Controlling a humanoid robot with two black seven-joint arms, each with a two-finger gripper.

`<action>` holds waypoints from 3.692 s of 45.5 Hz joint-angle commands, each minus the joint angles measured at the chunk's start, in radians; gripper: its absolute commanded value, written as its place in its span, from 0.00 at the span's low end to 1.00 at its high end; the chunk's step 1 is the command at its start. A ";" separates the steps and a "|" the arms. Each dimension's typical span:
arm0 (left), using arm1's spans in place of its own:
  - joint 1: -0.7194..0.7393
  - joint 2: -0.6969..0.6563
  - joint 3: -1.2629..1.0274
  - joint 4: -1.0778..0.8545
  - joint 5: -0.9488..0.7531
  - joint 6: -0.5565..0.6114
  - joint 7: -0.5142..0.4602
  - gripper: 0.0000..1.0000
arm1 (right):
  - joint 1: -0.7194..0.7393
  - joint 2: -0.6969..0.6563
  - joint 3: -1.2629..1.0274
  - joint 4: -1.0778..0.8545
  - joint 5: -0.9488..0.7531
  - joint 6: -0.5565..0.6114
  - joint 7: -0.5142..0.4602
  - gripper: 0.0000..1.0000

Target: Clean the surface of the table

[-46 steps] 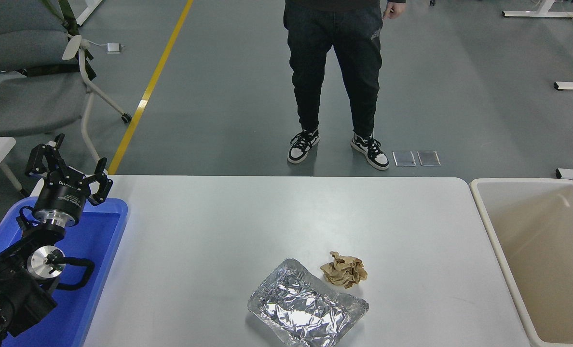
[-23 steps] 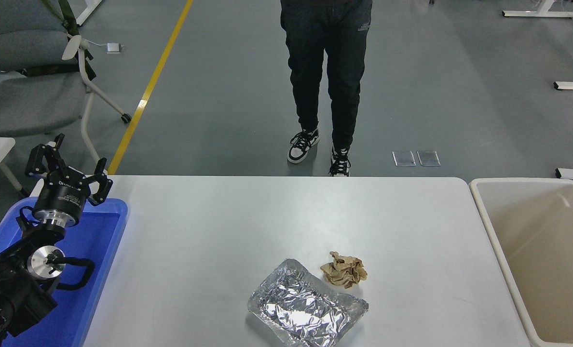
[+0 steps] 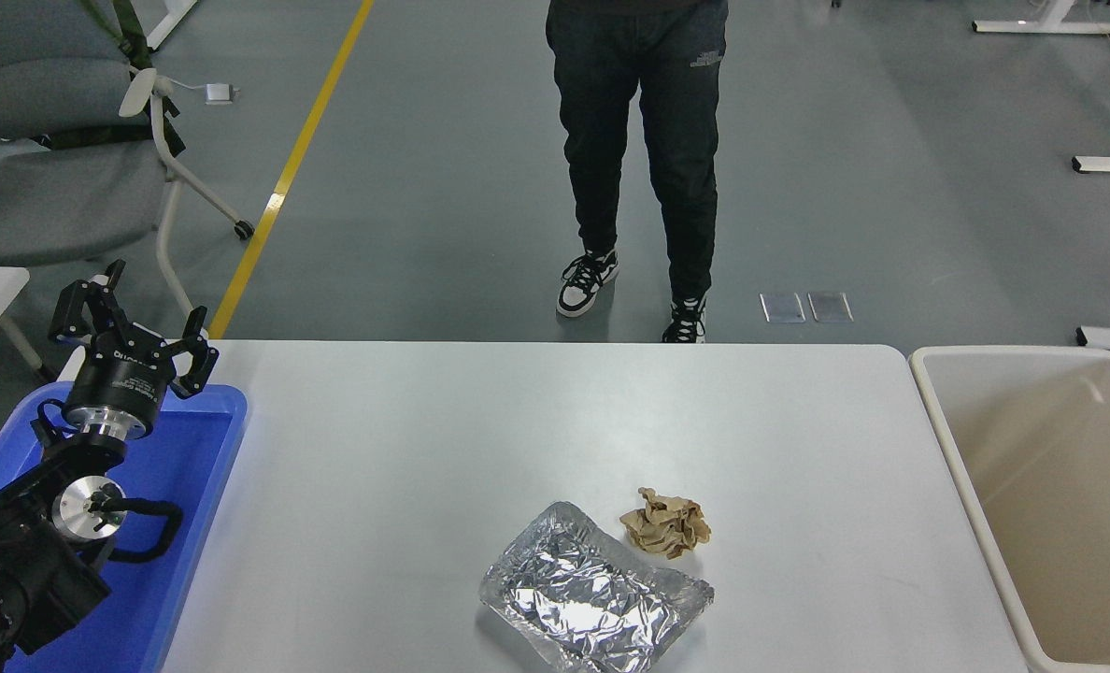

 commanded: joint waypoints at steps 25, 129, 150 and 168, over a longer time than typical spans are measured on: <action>-0.002 0.000 0.000 -0.001 0.000 -0.002 0.000 1.00 | -0.034 0.281 0.351 0.307 -0.380 0.097 0.195 1.00; -0.002 0.000 0.000 -0.001 0.000 -0.002 0.000 1.00 | -0.094 0.096 -0.180 1.129 -1.009 0.263 -0.874 1.00; 0.000 0.000 0.000 0.000 0.000 -0.002 0.000 1.00 | -0.250 0.050 -0.147 1.177 -1.150 0.307 -0.854 1.00; -0.002 0.000 0.000 -0.001 0.000 -0.002 0.000 1.00 | -0.396 0.143 -0.083 1.168 -1.141 0.306 -0.859 1.00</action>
